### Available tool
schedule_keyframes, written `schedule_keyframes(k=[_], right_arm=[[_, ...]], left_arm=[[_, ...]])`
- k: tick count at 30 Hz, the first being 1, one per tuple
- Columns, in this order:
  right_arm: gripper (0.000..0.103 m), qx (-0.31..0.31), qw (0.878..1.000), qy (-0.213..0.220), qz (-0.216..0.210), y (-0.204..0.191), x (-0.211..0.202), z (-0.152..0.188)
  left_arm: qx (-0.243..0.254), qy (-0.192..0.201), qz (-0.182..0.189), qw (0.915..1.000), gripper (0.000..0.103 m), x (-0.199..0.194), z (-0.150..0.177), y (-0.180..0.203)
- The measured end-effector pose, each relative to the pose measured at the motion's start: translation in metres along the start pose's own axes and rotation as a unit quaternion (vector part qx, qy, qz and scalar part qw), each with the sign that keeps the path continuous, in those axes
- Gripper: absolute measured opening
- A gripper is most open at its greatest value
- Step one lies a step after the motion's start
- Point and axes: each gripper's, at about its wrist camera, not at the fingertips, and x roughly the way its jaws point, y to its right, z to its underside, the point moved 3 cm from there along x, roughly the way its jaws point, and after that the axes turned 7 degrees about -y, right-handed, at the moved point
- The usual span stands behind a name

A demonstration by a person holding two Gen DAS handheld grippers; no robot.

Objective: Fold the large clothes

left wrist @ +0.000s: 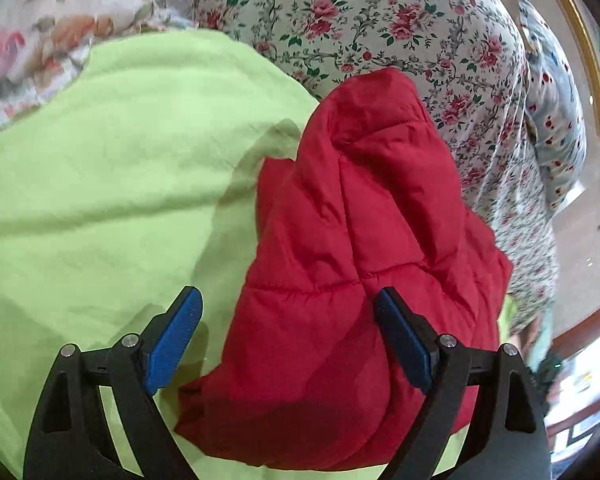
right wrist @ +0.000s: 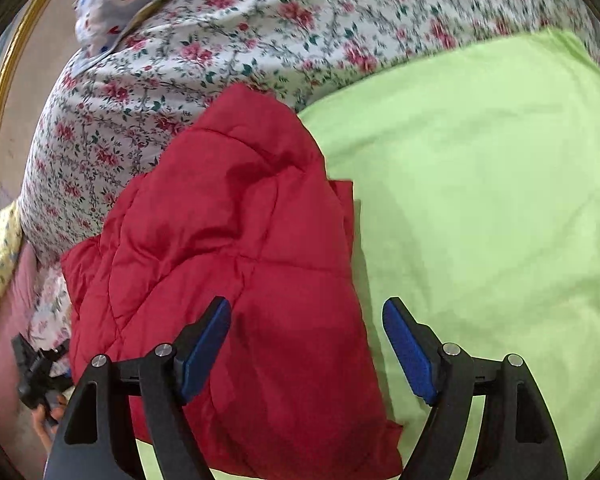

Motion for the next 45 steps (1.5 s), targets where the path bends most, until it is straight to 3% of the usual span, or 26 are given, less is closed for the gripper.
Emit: schedule_keyframes(k=[11, 16, 18, 20, 22, 25, 33, 45], right_arm=[[0.085, 0.046, 0.995, -0.038, -0.082, 0.004, 0.030, 0.004], [0.083, 0.057, 0.992, -0.045, -0.099, 0.002, 0.040, 0.006], [0.078, 0.058, 0.992, -0.048, -0.098, 0.001, 0.041, 0.006], [0.067, 0.053, 0.992, -0.057, -0.098, -0.003, 0.039, 0.008], [0.052, 0.047, 0.992, -0.060, -0.098, -0.006, 0.036, 0.008], [0.039, 0.046, 0.992, -0.059, -0.100, -0.012, 0.026, 0.010], [0.032, 0.045, 0.990, -0.067, -0.113, -0.021, -0.009, 0.031], [0.031, 0.021, 0.987, -0.097, -0.127, -0.035, -0.078, 0.103]], left_arm=[[-0.036, -0.054, 0.085, 0.9943, 0.098, 0.035, 0.000, 0.000], [-0.019, -0.062, 0.074, 0.9952, 0.102, 0.047, 0.004, 0.016], [0.002, -0.056, 0.064, 0.9964, 0.094, 0.044, 0.006, 0.024], [0.014, -0.053, 0.071, 0.9960, 0.076, 0.038, 0.008, 0.030], [0.021, -0.052, 0.077, 0.9955, 0.065, 0.032, 0.008, 0.032], [0.039, -0.049, 0.076, 0.9951, 0.057, 0.020, 0.010, 0.042], [0.068, -0.047, 0.084, 0.9931, 0.054, -0.026, 0.042, 0.050], [0.076, -0.071, 0.089, 0.9906, 0.052, -0.094, 0.118, 0.025]])
